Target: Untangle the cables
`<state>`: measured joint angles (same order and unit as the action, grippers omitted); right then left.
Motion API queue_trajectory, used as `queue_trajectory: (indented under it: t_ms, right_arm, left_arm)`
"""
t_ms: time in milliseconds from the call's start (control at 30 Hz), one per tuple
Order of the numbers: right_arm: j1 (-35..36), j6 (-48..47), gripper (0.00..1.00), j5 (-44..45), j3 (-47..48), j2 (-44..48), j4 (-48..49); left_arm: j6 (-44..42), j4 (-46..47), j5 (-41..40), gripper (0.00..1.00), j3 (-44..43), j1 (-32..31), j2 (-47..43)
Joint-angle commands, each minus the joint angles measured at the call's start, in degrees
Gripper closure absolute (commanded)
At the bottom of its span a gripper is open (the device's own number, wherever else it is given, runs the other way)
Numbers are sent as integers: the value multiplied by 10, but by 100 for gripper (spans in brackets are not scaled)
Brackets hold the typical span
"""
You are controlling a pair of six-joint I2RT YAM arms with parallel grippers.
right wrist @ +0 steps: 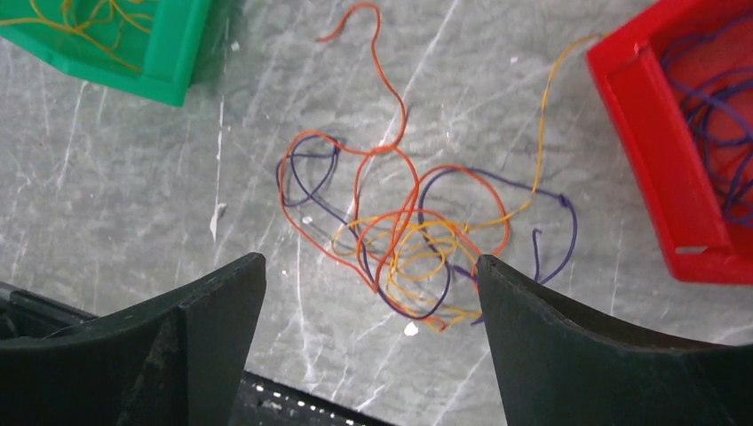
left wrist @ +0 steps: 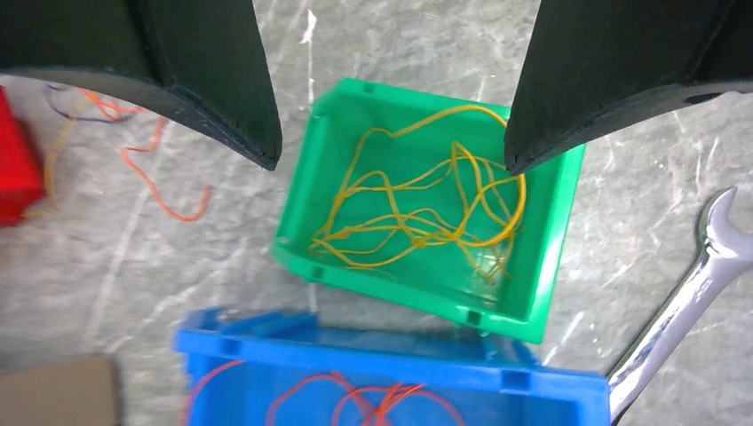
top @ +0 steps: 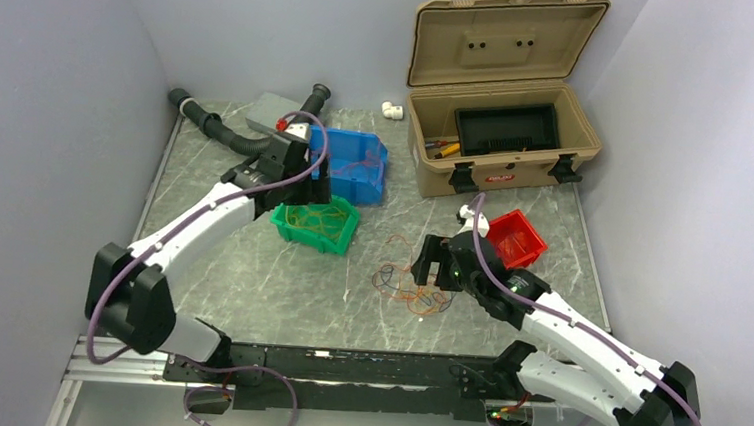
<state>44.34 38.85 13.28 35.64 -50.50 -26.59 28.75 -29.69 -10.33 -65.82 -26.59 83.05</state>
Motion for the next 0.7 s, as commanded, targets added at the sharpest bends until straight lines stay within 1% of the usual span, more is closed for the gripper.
queue_trajectory:
  t_ms: [0,100,200,333,367,400,467,533,567,667]
  right_arm:
    - [0,48,10,-45,18,0,-49]
    - [0,57,12,-70,-4,-14,-19]
    - [0,56,16,-76,-13,-38,29]
    - [1,44,20,-51,20,-109,54]
    - [1,43,24,-40,32,-135,53]
    - [0,40,30,-31,42,-157,52]
    - [0,37,60,-19,64,-202,50]
    - [1,25,93,-36,82,-232,54]
    - [0,20,100,-47,87,-236,61]
    - [1,-5,100,-90,103,-218,88]
  left_arm:
    - [-31,14,79,1,-6,0,-60]
    - [-51,5,104,1,-15,0,-85]
    - [-60,30,162,1,3,1,-124]
    - [-53,84,237,1,51,-3,-170]
    - [-49,95,248,1,63,-5,-179]
    - [-47,107,260,1,76,-7,-189]
    - [-44,124,275,2,98,-12,-206]
    - [-42,133,284,2,116,-17,-221]
    - [-42,138,289,2,126,-19,-229]
    - [-41,167,312,2,160,-26,-254]
